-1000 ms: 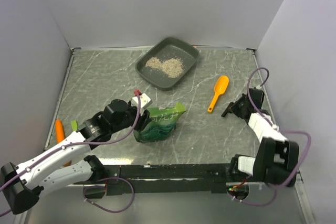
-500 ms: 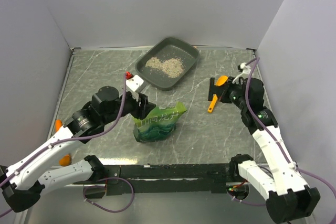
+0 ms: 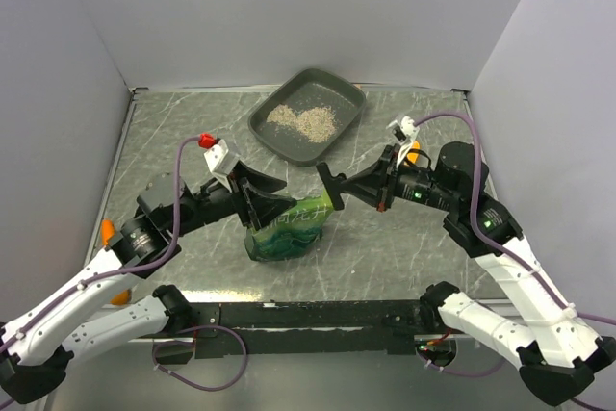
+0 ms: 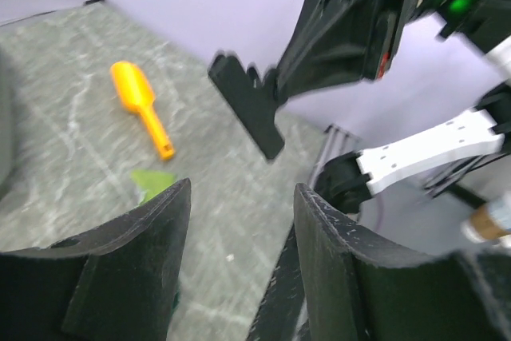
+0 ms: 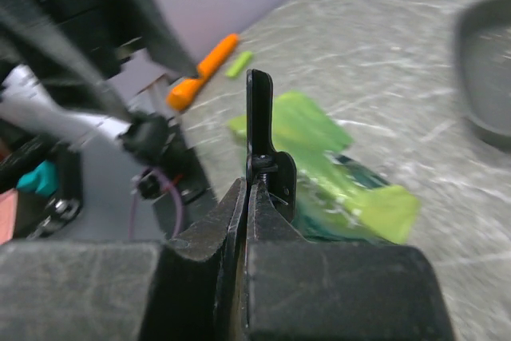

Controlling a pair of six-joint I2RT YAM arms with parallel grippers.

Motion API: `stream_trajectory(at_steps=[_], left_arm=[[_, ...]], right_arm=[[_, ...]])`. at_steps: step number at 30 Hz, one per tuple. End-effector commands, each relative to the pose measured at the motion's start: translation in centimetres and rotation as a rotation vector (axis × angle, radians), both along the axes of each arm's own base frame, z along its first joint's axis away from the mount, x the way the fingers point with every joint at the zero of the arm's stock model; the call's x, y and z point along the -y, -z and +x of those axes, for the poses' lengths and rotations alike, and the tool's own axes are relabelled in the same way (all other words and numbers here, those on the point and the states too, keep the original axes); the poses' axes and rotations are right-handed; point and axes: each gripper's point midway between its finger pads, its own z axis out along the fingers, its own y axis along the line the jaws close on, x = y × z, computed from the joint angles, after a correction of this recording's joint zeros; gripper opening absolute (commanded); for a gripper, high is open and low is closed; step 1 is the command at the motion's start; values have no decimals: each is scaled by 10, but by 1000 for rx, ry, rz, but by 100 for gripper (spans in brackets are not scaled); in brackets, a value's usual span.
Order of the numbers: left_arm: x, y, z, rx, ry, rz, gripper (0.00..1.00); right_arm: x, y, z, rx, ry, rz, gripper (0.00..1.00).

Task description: Fill the litter box with clean litter

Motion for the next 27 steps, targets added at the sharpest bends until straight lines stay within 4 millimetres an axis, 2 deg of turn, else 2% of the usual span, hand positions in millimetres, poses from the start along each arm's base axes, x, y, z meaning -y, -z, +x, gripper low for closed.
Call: stream_trajectory(at_steps=[1,4,8,13,18,27], left_arm=[[5,-41,-12,44,69,-175,59],[8,-48,-15,40,94,-215,59],[9,-54,-19,49,119,-251,59],[12,-52,-21,41,141,-260,58],[14,-47,-21,32,149,-250,55],[13,-43,-20,33,139,-241,53]], right_arm=[[-17,-31,-33,78,-162,80,0],[-27,-38,-44,77,-218,107,0],[-35,-41,-47,69,-236,108,0],[-43,-45,-49,68,-260,123,0],[-44,-53,-47,84,-239,150,0],[-40,-65,-54,111,-246,173,0]])
